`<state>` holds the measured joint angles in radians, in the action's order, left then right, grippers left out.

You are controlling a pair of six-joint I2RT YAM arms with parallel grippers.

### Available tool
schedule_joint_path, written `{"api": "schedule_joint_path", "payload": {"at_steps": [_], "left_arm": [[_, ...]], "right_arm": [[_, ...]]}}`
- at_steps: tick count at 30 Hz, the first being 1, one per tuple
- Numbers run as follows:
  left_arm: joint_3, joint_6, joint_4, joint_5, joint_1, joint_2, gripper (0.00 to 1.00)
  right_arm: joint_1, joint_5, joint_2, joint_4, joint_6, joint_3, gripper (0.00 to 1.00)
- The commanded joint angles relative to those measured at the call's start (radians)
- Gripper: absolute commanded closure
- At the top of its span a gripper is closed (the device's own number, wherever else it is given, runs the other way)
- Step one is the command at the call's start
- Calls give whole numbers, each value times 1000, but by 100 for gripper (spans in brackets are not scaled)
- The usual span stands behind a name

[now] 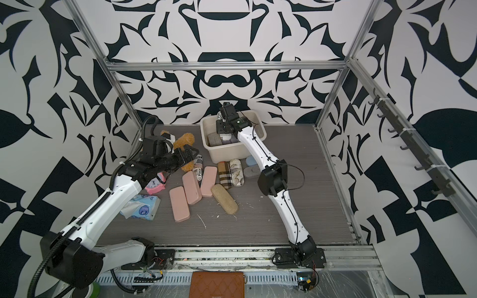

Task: Put the glasses cases into the storage boxes
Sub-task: Place the glasses case in the storage box, then pick up the glasses case at the center of the board.

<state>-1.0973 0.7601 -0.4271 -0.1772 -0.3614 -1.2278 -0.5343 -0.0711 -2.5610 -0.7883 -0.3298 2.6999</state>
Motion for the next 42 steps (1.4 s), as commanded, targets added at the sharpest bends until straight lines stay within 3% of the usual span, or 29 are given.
{"api": "schedule_joint_path", "payload": {"at_steps": [1,3,6,11,13,20,25,28,31,33,36,42], "left_arm": [[-6,8,4,-27,-1,-7,1],[-7,3,4,-34,-1,-7,1],[-9,0,3,-35,-1,-7,1],[-8,-2,3,-33,-1,-9,1],[-9,-3,5,-40,-1,-10,1],[-16,-12,13,-95,-1,-15,1],[-12,-13,22,-107,-1,-10,1],[23,22,66,-132,-11,-13,1],[70,68,172,-248,-38,-57,1],[28,57,159,-336,-60,-133,1],[-46,18,76,-416,-85,-204,1],[-29,27,87,-387,-87,-171,1]], "right_arm": [[19,26,69,7,2,-49,38],[21,30,95,70,9,-162,37],[20,43,79,59,16,-167,35],[20,50,77,31,20,-160,14],[19,39,96,26,23,-157,11],[-7,-57,250,1,90,-159,10],[-28,-112,399,2,132,-247,11],[-63,-159,564,64,153,-458,13],[-129,-224,783,188,175,-773,14],[-153,-237,937,264,154,-1007,14],[-156,-181,1126,334,93,-1309,14],[-183,10,1332,363,17,-1695,12]]}}
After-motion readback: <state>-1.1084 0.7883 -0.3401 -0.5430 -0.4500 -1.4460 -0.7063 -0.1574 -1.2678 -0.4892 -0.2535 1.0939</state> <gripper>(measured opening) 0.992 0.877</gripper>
